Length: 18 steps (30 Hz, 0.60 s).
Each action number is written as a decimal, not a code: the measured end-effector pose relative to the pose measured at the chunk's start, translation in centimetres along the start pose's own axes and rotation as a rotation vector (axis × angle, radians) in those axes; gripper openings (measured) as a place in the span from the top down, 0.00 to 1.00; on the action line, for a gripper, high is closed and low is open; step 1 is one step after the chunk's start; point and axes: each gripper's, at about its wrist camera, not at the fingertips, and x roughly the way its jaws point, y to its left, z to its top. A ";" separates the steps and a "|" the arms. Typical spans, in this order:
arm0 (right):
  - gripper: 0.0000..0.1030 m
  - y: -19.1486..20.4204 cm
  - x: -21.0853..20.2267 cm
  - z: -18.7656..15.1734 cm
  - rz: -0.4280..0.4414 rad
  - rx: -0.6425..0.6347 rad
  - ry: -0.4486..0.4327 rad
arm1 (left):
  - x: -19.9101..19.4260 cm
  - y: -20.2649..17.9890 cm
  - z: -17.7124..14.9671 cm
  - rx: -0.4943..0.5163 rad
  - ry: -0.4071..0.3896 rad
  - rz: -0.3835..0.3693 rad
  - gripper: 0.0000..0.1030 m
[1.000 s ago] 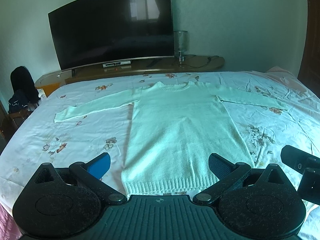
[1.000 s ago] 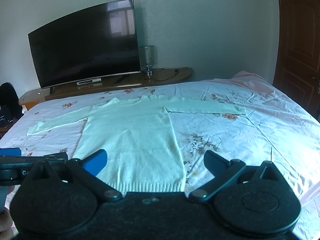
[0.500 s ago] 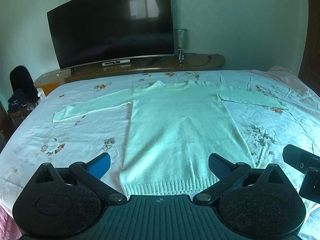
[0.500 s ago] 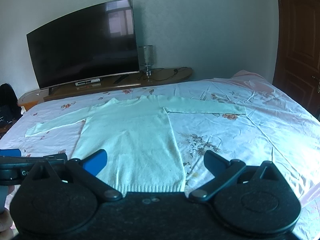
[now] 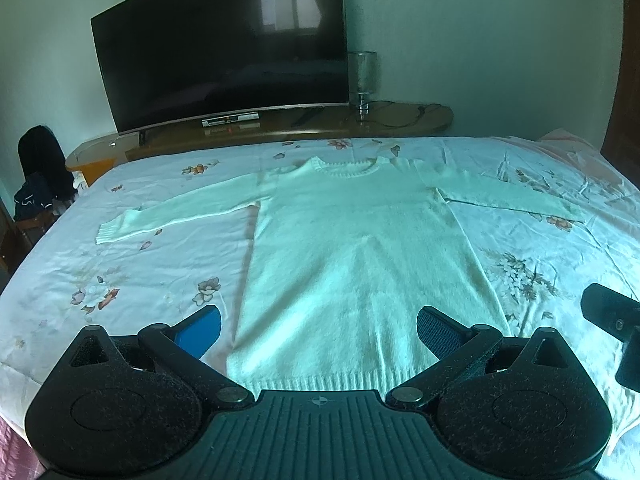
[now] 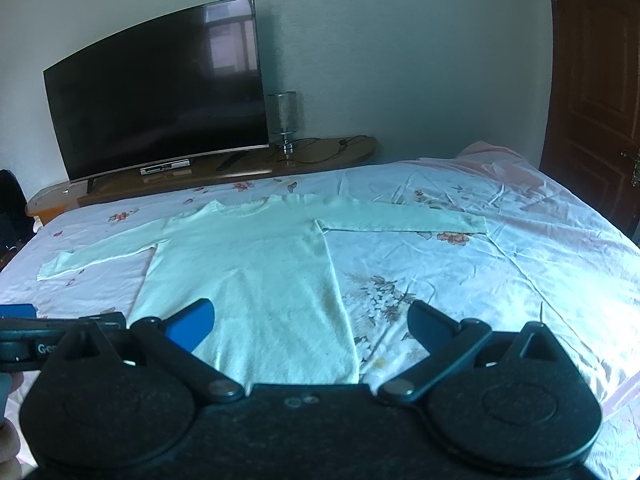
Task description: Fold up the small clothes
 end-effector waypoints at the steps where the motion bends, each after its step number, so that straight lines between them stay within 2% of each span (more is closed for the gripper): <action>1: 0.00 -0.1 0.2 0.1 0.000 0.000 -0.003 | 0.3 0.0 0.2 -0.006 0.003 -0.001 0.00; 10: 0.00 -1.8 3.3 1.4 -0.021 -0.008 -0.017 | 4.0 -1.3 2.6 -0.043 0.022 0.003 0.00; 18: 0.00 -4.1 7.6 3.1 -0.038 0.003 -0.001 | 8.9 -3.3 5.2 -0.048 0.050 0.019 0.00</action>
